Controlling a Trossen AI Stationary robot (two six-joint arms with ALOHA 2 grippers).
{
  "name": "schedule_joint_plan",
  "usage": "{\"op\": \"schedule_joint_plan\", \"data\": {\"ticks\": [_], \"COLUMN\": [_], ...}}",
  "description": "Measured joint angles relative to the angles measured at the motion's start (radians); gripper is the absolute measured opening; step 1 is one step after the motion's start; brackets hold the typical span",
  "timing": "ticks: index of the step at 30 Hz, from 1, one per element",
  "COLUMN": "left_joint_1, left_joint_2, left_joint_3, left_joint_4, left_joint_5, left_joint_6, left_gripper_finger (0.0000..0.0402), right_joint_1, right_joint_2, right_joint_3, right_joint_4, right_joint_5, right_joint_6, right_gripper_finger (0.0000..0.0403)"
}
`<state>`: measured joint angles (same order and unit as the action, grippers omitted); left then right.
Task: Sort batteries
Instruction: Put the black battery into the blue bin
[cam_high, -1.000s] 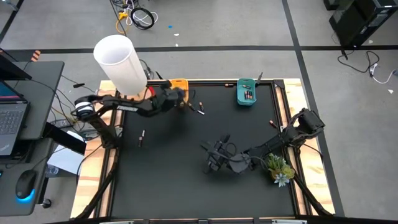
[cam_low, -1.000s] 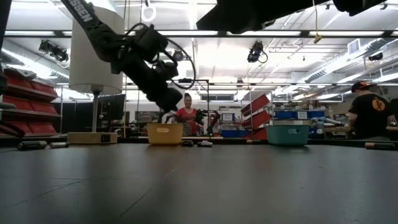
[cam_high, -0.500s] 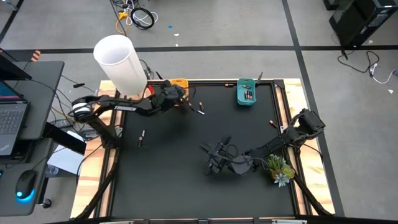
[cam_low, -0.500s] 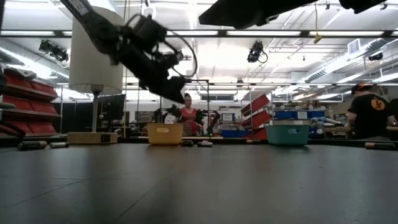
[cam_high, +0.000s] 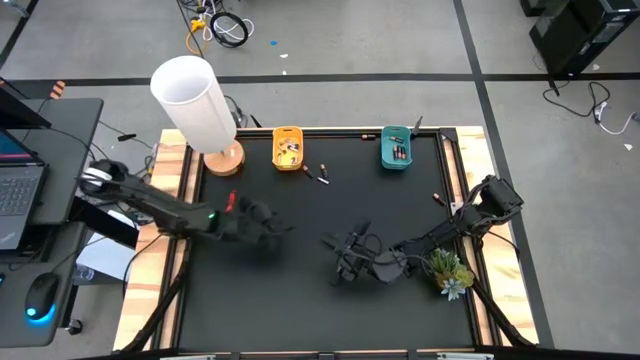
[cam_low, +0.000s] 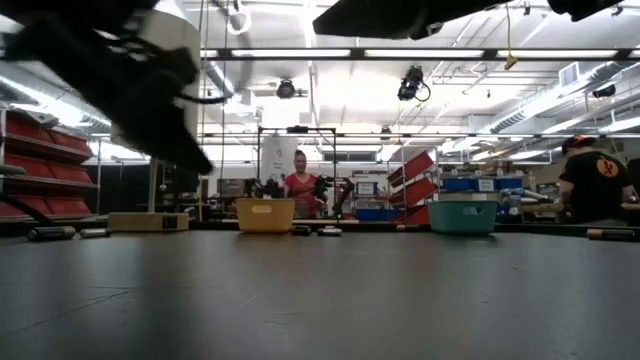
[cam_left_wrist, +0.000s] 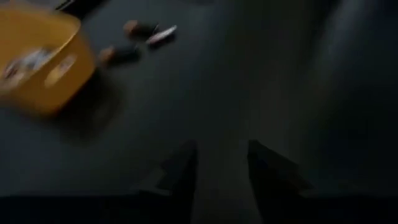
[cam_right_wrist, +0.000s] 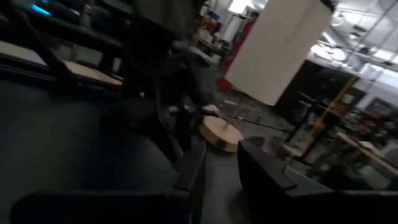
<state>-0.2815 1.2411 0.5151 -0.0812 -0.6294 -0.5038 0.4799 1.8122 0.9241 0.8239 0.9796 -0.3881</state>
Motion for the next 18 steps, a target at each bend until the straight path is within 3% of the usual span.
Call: {"op": "schedule_joint_plan", "data": {"ticks": [2,5,9,12,18], "left_joint_1": [-0.080,-0.173,-0.250,-0.289,-0.338], "left_joint_2": [-0.048,-0.125,-0.171,-0.168,-0.162], "left_joint_3": [-0.004,0.029,0.053,0.053,0.053], "left_joint_4": [-0.109,-0.408,-0.651,-0.725,-0.894], "left_joint_5": [-0.072,-0.144,-0.162,-0.122,0.066], "left_joint_6": [-0.152,-0.408,-0.713,-0.834,-1.025], "left_gripper_finger": [0.0134,0.0127,0.0126,0.0126,0.0126], "right_joint_1": [-0.008,-0.019,-0.026,-0.026,-0.020], "right_joint_2": [0.000,0.000,0.000,0.000,0.001], "right_joint_3": [0.000,0.000,0.000,0.000,0.000], "right_joint_4": [-0.002,-0.006,-0.010,-0.016,-0.018], "right_joint_5": [-0.023,-0.053,-0.074,-0.090,-0.092], "right_joint_6": [0.021,0.040,0.052,0.057,0.057], "right_gripper_finger": [0.0101,0.0101,0.0101,0.0099,0.0095]}}
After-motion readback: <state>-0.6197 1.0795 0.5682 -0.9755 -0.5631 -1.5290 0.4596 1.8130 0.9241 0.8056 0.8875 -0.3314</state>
